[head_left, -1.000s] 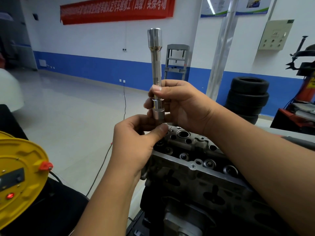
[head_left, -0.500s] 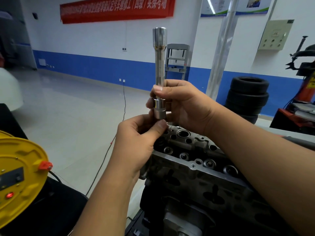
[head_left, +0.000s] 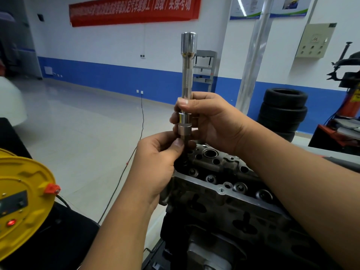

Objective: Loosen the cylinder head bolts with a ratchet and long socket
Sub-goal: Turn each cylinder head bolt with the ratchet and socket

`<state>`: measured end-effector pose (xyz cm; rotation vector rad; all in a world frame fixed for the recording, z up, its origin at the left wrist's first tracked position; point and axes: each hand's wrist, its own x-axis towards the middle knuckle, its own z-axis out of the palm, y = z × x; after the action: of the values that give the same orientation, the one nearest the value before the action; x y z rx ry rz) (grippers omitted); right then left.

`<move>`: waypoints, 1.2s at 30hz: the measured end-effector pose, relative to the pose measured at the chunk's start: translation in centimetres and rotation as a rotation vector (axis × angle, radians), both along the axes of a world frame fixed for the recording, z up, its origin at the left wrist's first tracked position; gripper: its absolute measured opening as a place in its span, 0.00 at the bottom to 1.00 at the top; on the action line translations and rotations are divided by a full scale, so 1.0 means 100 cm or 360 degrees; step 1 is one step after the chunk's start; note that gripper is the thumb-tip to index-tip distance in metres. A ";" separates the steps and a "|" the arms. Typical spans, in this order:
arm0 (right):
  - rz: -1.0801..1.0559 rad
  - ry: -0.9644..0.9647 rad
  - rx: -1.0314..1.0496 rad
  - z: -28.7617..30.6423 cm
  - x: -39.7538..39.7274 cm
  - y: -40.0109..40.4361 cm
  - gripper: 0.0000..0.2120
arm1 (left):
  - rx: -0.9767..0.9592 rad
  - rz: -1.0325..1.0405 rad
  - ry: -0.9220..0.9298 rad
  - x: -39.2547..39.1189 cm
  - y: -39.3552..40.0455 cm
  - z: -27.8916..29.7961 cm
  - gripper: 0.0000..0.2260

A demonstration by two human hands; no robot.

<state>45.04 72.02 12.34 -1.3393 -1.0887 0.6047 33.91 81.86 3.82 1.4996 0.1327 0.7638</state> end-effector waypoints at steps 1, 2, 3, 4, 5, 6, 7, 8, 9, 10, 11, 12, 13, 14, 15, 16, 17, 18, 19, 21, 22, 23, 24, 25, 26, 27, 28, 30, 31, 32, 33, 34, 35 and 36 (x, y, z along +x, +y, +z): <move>0.0001 0.0000 0.0001 0.000 0.000 0.000 0.07 | 0.0005 0.0003 0.0001 0.000 0.000 0.001 0.13; 0.0004 -0.0002 0.0001 0.000 0.000 0.000 0.07 | 0.0024 0.0025 0.0002 -0.001 -0.001 0.001 0.12; 0.0009 -0.0006 -0.0002 0.000 0.000 0.001 0.07 | 0.0048 0.0066 0.0003 -0.001 -0.002 0.001 0.11; 0.0018 -0.0010 -0.0004 -0.001 0.000 0.001 0.07 | 0.0063 0.0124 0.0007 -0.001 -0.003 0.001 0.10; 0.0028 -0.0009 -0.0005 -0.001 0.000 0.001 0.08 | 0.0059 0.0181 0.0004 -0.001 -0.004 0.001 0.10; 0.0035 -0.0003 -0.0006 -0.001 0.000 0.001 0.08 | 0.0035 0.0219 -0.0012 0.000 -0.005 0.000 0.09; 0.0040 0.0004 -0.0008 -0.001 0.000 0.002 0.09 | 0.0000 0.0238 -0.0035 0.000 -0.005 0.000 0.09; 0.0045 0.0010 -0.0011 -0.001 -0.001 0.002 0.09 | -0.0031 0.0250 -0.0061 -0.001 -0.006 0.000 0.09; 0.0048 0.0011 -0.0015 -0.001 -0.001 0.002 0.10 | -0.0054 0.0263 -0.0083 -0.001 -0.006 0.000 0.09; 0.0049 0.0009 -0.0019 -0.001 -0.001 0.002 0.10 | -0.0066 0.0275 -0.0099 0.000 -0.006 -0.001 0.09; 0.0044 0.0002 -0.0023 -0.001 -0.001 0.002 0.10 | -0.0073 0.0273 -0.0105 0.000 -0.006 -0.001 0.08; 0.0034 -0.0008 -0.0024 -0.001 -0.002 0.002 0.10 | -0.0070 0.0250 -0.0105 0.000 -0.005 0.000 0.07; 0.0020 -0.0016 -0.0023 0.000 -0.001 0.002 0.09 | -0.0051 0.0206 -0.0094 0.000 -0.004 0.000 0.06; 0.0007 -0.0018 -0.0018 0.000 -0.001 0.001 0.09 | -0.0028 0.0149 -0.0069 -0.001 -0.004 0.001 0.06; -0.0004 -0.0014 -0.0013 0.000 -0.001 0.000 0.09 | -0.0002 0.0097 -0.0038 -0.001 -0.004 0.001 0.08; -0.0011 -0.0008 -0.0009 0.000 -0.001 0.000 0.08 | 0.0015 0.0063 -0.0013 -0.001 -0.003 0.001 0.11; -0.0011 -0.0005 -0.0008 0.000 -0.001 -0.001 0.08 | 0.0025 0.0056 -0.0001 -0.001 -0.003 0.001 0.13; -0.0002 -0.0007 -0.0010 0.000 -0.001 -0.001 0.08 | 0.0025 0.0083 -0.0004 -0.001 -0.003 0.001 0.13; 0.0010 -0.0012 -0.0017 0.000 -0.001 0.000 0.08 | 0.0015 0.0128 -0.0016 0.000 -0.003 0.000 0.12; 0.0026 -0.0017 -0.0027 0.000 -0.003 0.001 0.08 | -0.0035 0.0205 -0.0049 0.000 -0.003 -0.001 0.08; 0.0027 -0.0015 -0.0027 0.000 -0.003 0.001 0.08 | -0.0050 0.0228 -0.0052 0.001 -0.003 -0.002 0.07; 0.0023 -0.0014 -0.0025 0.000 -0.003 0.001 0.08 | -0.0056 0.0238 -0.0050 0.002 -0.003 -0.002 0.07; 0.0018 -0.0018 -0.0022 0.000 -0.003 0.001 0.08 | -0.0059 0.0233 -0.0049 0.002 -0.002 -0.002 0.07; 0.0013 -0.0026 -0.0021 0.000 -0.002 0.001 0.08 | -0.0053 0.0207 -0.0048 0.001 -0.002 -0.002 0.06; 0.0007 -0.0034 -0.0020 0.000 -0.002 0.000 0.08 | -0.0037 0.0162 -0.0038 0.001 -0.002 -0.001 0.06; 0.0001 -0.0037 -0.0019 0.000 -0.002 0.000 0.08 | -0.0013 0.0113 -0.0020 0.001 -0.002 0.000 0.06; 0.0000 -0.0035 -0.0018 0.000 -0.001 0.000 0.08 | 0.0009 0.0077 0.0001 0.000 -0.002 0.000 0.07; 0.0009 -0.0032 -0.0020 0.000 -0.002 0.000 0.08 | 0.0025 0.0089 0.0011 0.001 -0.001 -0.001 0.08; 0.0016 -0.0032 -0.0024 0.000 -0.002 0.000 0.08 | 0.0019 0.0124 -0.0005 0.001 -0.001 -0.001 0.08; 0.0022 -0.0031 -0.0027 0.000 -0.003 0.000 0.08 | 0.0003 0.0164 -0.0028 0.002 -0.002 -0.002 0.07; 0.0024 -0.0029 -0.0031 0.000 -0.003 0.001 0.08 | -0.0023 0.0199 -0.0054 0.003 -0.003 -0.003 0.07; 0.0023 -0.0027 -0.0033 0.000 -0.004 0.001 0.09 | -0.0049 0.0221 -0.0076 0.003 -0.003 -0.003 0.07; 0.0019 -0.0030 -0.0035 0.000 -0.004 0.001 0.09 | -0.0058 0.0226 -0.0091 0.004 -0.003 -0.003 0.07; 0.0012 -0.0038 -0.0036 0.001 -0.004 0.001 0.10 | -0.0056 0.0203 -0.0096 0.003 -0.002 -0.003 0.07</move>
<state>44.62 72.12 12.40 -1.3654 -1.1093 0.6096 34.23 81.64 3.54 1.4437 0.1966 0.9035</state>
